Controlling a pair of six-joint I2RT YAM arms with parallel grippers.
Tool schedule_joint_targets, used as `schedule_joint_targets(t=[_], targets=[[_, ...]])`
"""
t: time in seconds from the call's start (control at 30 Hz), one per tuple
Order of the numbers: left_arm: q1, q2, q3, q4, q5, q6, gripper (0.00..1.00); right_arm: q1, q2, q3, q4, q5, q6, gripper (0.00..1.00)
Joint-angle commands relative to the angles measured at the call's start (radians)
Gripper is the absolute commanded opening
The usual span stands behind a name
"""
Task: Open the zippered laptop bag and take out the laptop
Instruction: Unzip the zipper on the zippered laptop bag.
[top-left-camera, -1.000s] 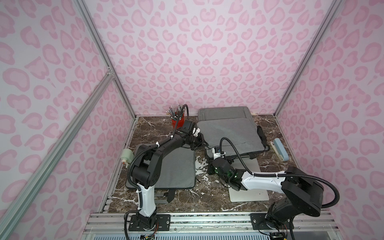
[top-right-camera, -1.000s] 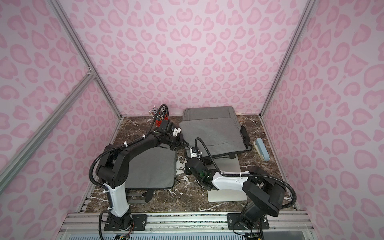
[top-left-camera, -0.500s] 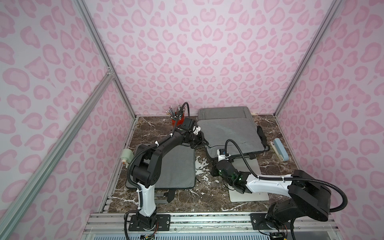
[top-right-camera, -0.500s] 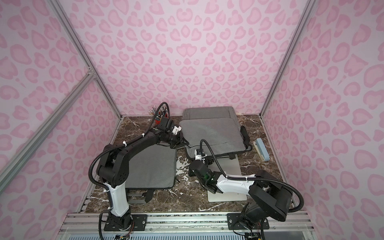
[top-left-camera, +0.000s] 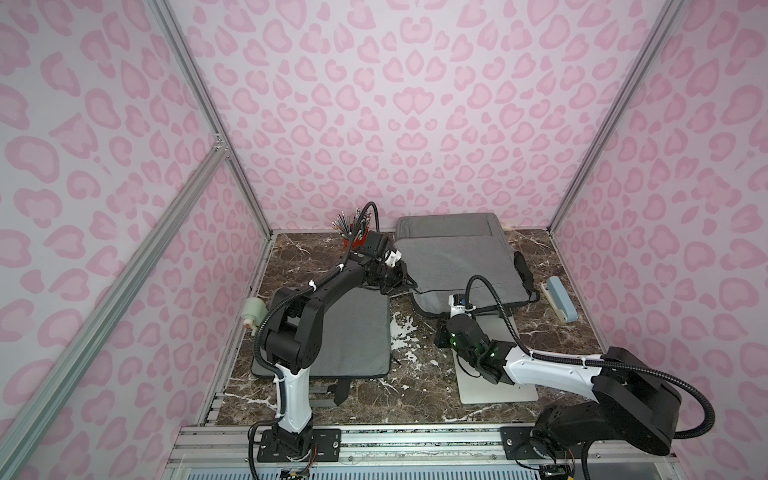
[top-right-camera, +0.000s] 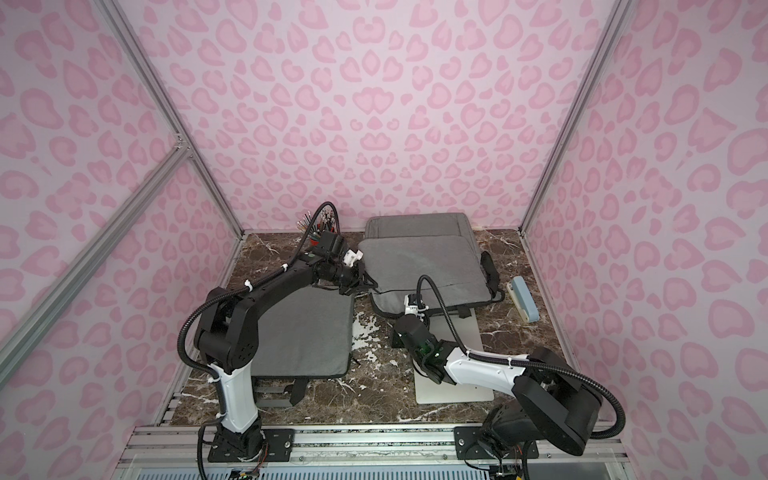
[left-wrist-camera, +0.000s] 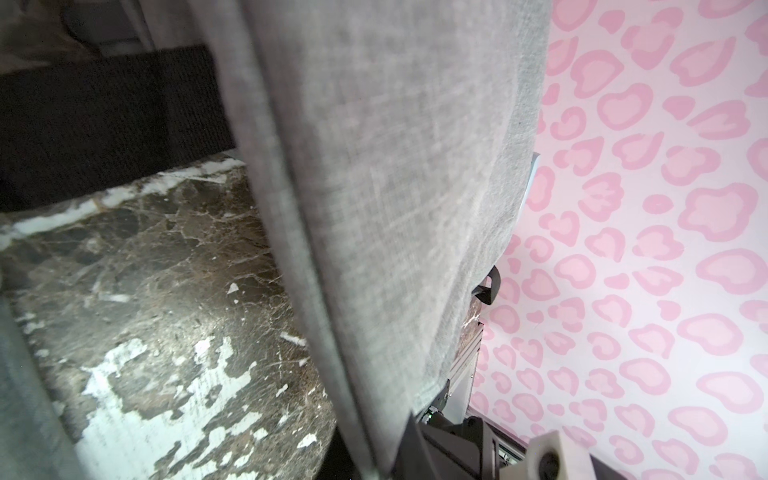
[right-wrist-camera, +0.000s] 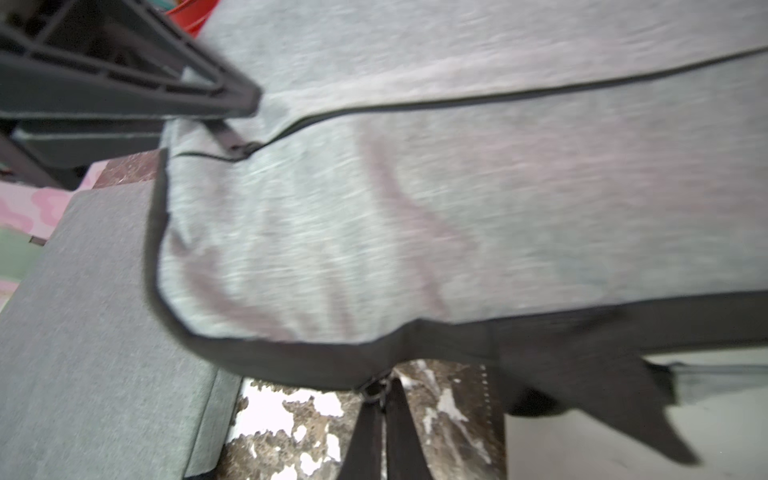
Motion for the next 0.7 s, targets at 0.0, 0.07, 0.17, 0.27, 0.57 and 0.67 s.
schedule_joint_targets(t=[0.0, 0.07, 0.17, 0.27, 0.57, 0.67], targets=[[0.022, -0.002, 0.021, 0.05, -0.035, 0.023, 0.02, -0.03, -0.024, -0.014, -0.172, 0.058, -0.007, 0.0], [0.027, -0.002, 0.022, 0.044, -0.034, 0.028, 0.02, -0.053, -0.049, -0.017, -0.201, 0.059, -0.01, 0.0], [0.028, 0.003, 0.025, 0.034, -0.034, 0.038, 0.02, -0.093, -0.091, -0.027, -0.233, 0.055, -0.016, 0.0], [0.03, 0.008, 0.025, 0.03, -0.033, 0.045, 0.02, -0.142, -0.14, -0.033, -0.261, 0.048, -0.032, 0.0], [0.039, 0.027, 0.05, -0.014, -0.046, 0.084, 0.01, -0.336, -0.276, -0.02, -0.355, 0.03, -0.112, 0.0], [0.044, 0.039, 0.059, -0.019, -0.044, 0.09, 0.01, -0.414, -0.31, -0.028, -0.369, 0.033, -0.131, 0.0]])
